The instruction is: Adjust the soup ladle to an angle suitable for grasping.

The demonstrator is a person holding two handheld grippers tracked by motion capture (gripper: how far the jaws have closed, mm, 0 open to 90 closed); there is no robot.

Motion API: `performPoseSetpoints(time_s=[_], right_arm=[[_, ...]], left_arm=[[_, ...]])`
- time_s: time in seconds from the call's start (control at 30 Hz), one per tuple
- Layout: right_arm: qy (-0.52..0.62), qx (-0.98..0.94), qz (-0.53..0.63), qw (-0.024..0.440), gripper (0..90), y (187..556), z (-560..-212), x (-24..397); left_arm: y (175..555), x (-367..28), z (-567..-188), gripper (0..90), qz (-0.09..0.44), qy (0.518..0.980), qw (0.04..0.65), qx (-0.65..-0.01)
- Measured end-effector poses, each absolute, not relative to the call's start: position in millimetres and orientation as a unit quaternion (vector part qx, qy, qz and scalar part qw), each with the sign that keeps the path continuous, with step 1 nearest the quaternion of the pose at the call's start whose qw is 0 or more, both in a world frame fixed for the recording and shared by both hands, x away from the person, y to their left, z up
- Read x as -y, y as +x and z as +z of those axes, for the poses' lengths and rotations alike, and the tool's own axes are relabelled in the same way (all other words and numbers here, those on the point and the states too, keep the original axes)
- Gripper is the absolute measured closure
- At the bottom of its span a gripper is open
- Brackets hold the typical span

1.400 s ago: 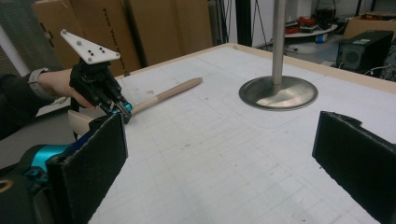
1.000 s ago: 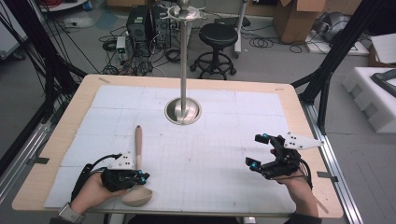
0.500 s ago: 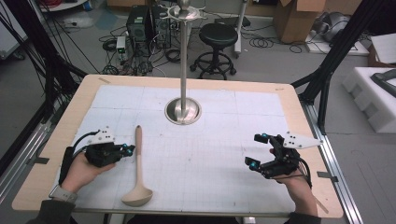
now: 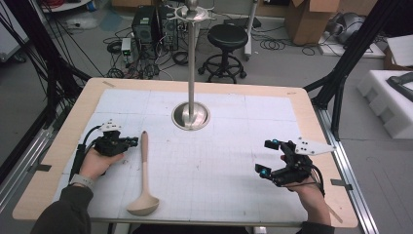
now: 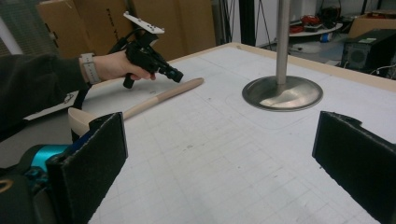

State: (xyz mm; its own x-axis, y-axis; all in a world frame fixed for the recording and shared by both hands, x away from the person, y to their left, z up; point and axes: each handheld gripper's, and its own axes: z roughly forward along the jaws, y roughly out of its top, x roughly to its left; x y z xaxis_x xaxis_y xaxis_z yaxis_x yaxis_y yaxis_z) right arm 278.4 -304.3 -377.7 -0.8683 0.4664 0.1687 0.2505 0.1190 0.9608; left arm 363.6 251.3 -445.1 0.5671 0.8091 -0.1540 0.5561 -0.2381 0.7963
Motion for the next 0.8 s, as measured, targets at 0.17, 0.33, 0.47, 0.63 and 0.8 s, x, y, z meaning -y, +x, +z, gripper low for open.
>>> performPoseSetpoints(time_s=[0.17,0.33,0.47,0.63,0.8], right_arm=[[0.243,-0.741,0.620,0.087,2.2,279,-378,305],[0.241,-0.743,0.618,0.088,2.2,280,-378,304],[0.238,-0.746,0.617,0.085,2.2,280,-379,303],[0.240,-0.744,0.618,0.086,2.2,280,-378,303],[0.240,-0.743,0.618,0.087,2.2,280,-378,304]], left_arm=[[368,-251,-448,90.0,0.145,0.765,0.429,-0.458],[374,-248,-452,90.0,0.148,0.753,0.422,-0.482],[375,-245,-453,90.0,0.146,0.748,0.426,-0.488],[377,-234,-450,90.0,0.143,0.761,0.418,-0.476],[378,-228,-452,90.0,0.129,0.757,0.421,-0.483]])
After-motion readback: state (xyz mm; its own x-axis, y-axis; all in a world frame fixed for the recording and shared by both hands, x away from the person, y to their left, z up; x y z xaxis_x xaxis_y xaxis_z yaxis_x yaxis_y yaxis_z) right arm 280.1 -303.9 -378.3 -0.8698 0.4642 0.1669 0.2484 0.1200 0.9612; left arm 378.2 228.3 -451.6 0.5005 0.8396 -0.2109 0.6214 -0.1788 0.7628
